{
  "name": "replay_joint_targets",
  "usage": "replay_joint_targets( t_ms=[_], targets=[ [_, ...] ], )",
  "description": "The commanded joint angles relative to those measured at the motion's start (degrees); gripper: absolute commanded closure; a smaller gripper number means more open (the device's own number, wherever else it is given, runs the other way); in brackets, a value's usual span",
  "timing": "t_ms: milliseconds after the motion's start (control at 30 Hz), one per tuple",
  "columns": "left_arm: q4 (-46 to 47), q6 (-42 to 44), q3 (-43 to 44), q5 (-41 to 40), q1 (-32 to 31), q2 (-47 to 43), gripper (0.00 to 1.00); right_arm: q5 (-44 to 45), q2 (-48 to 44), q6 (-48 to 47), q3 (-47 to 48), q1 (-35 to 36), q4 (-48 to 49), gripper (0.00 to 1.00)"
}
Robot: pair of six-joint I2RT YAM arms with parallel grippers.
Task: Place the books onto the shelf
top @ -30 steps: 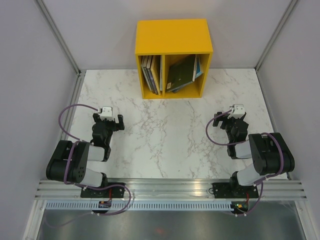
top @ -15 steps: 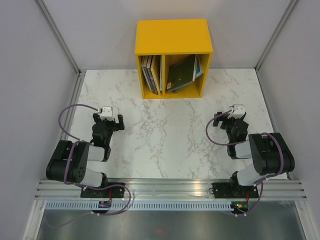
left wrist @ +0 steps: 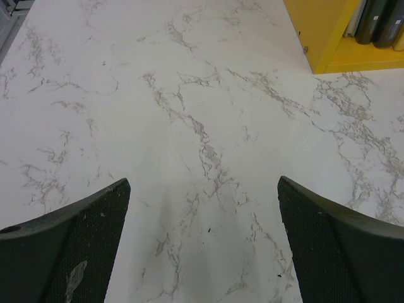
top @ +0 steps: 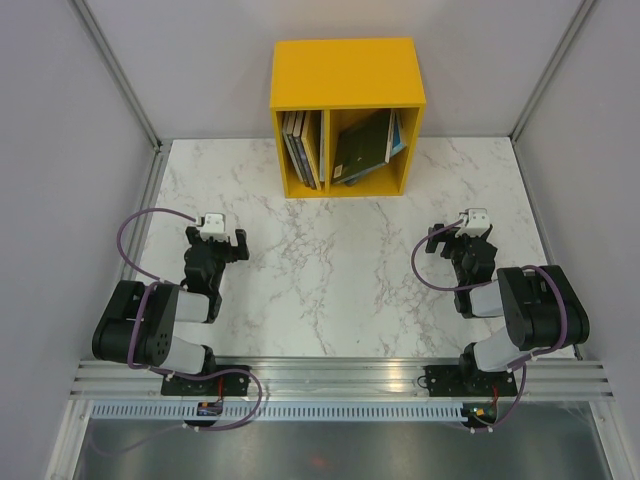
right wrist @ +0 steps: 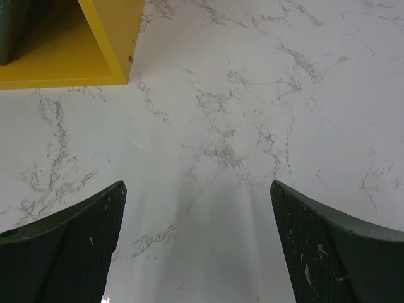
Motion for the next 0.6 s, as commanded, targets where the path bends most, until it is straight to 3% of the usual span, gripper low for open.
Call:
replay_joint_targets(
  t_ms=[0,567],
  targets=[
    [2.32,-0.33,1.19,0.66,0.38,-0.58,0.00,-1.29,0.06,-1.01,1.37,0.11,2.21,0.02],
    [2.32,-0.33,1.10,0.66,0.38,-0.58,0.00,-1.20,0.41,-1.01,1.81,0.19,1.68,0.02]
  ],
)
